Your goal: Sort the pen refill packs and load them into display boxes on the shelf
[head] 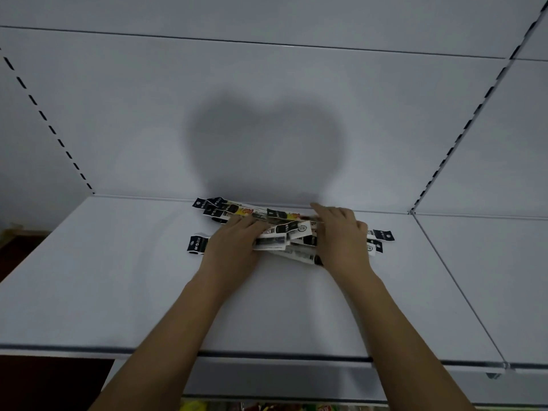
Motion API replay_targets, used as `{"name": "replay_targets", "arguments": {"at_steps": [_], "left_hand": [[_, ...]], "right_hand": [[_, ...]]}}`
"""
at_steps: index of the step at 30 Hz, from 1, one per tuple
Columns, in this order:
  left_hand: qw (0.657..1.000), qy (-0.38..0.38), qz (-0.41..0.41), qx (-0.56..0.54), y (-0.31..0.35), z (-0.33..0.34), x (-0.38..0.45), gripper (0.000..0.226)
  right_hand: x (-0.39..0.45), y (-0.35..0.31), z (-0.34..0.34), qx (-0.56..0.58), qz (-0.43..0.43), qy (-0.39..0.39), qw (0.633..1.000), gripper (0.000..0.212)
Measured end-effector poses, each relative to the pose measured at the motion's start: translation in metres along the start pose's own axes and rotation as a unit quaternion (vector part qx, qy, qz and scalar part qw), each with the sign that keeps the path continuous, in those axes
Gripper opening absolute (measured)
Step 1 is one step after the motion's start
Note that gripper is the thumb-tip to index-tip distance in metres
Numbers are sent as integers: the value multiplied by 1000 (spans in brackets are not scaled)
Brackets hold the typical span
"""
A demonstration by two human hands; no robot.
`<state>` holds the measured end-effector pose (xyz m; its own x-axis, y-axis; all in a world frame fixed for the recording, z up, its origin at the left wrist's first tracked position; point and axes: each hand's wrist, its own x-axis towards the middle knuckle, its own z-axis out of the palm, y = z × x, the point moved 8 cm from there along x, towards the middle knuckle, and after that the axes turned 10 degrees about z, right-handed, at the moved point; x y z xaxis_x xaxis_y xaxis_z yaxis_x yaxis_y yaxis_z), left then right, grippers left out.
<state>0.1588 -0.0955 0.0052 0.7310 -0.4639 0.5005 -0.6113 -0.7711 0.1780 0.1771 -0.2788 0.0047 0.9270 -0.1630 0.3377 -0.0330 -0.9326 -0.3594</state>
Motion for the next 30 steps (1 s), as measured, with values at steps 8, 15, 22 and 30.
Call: {"name": "replay_targets", "arguments": {"at_steps": [8, 15, 22, 30], "left_hand": [[994, 91, 47, 26, 21, -22, 6, 59], [989, 130, 43, 49, 21, -27, 4, 51], [982, 132, 68, 118, 30, -24, 3, 34], [976, 123, -160, 86, -21, -41, -12, 42]], "right_hand": [[-9, -4, -36, 129, -48, 137, 981, 24], [-26, -20, -23, 326, -110, -47, 938, 16], [-37, -29, -17, 298, -125, -66, 944, 18], [-33, -5, 3, 196, -53, -134, 970, 34]]}}
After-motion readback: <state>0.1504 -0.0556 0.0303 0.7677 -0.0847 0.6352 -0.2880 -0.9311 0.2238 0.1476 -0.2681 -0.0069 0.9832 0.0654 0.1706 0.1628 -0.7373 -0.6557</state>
